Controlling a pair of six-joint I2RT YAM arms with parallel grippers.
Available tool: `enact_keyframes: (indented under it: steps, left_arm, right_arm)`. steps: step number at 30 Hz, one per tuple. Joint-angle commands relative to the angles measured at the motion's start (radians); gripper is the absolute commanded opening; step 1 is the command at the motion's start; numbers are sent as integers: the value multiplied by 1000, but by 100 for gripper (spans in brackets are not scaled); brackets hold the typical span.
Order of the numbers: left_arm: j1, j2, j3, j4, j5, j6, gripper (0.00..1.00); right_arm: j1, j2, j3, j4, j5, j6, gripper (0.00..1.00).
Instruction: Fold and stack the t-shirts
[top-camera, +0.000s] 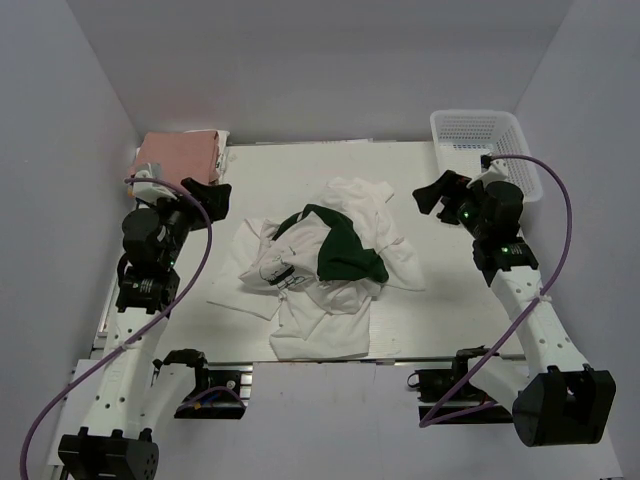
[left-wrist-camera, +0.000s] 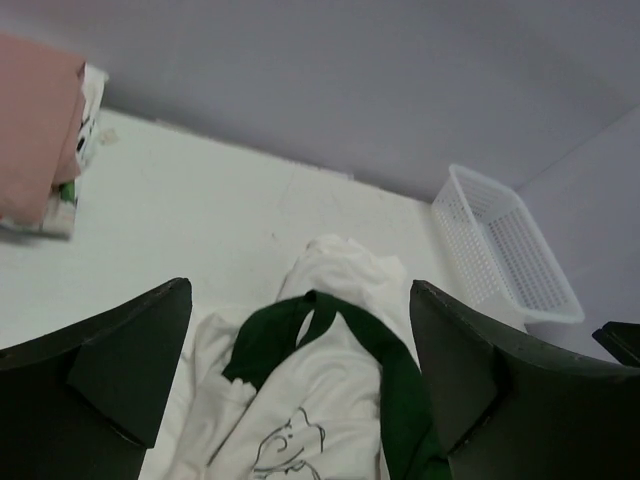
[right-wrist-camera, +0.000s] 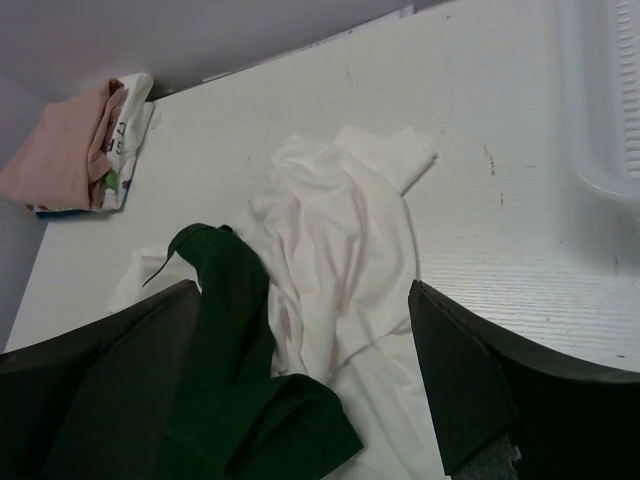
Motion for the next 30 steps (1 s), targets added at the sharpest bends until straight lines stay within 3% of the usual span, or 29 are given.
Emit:
enact_keyframes:
  steps: [1, 4, 5, 8, 13, 14, 18, 22, 26, 28, 29, 30]
  left_arm:
    - [-2, -31, -18, -112, -10, -34, 100]
    - [-2, -31, -38, -130, -44, -70, 100]
    - [-2, -31, -38, -130, -57, -70, 100]
    - [-2, -21, -48, -150, -88, -82, 100]
    - [-2, 15, -61, -161, -90, -71, 100]
    - [-2, 15, -61, -161, -90, -71, 100]
    - [-2, 47, -70, -148, -45, -71, 100]
    - [-2, 73, -70, -133, -13, -62, 100]
    - [-2, 96, -79, -133, -1, -62, 100]
    - [-2, 117, -79, -122, 10, -62, 100]
    - [-2, 117, -79, -122, 22, -62, 100]
    - [-2, 117, -79, -122, 22, -62, 100]
  right_arm:
    - [-2, -9, 30, 4, -84, 40, 90]
    - [5, -1, 4, 52, -103, -4, 90]
    - [11, 17, 13, 50, -183, -48, 90]
    - [66, 167, 179, -97, -153, -91, 90]
    - [329, 284, 254, -247, -52, -203, 90]
    - [360, 306, 266, -264, 69, -206, 90]
    - [535, 422, 270, -324, 194, -269, 90]
    - [638, 551, 282, -318, 193, -288, 90]
    - [699, 599, 210, -141, 202, -288, 90]
    - [707, 620, 213, -117, 219, -291, 71]
    - [712, 617, 237, -108, 241, -276, 19]
    - [712, 616, 265, -111, 285, -266, 1]
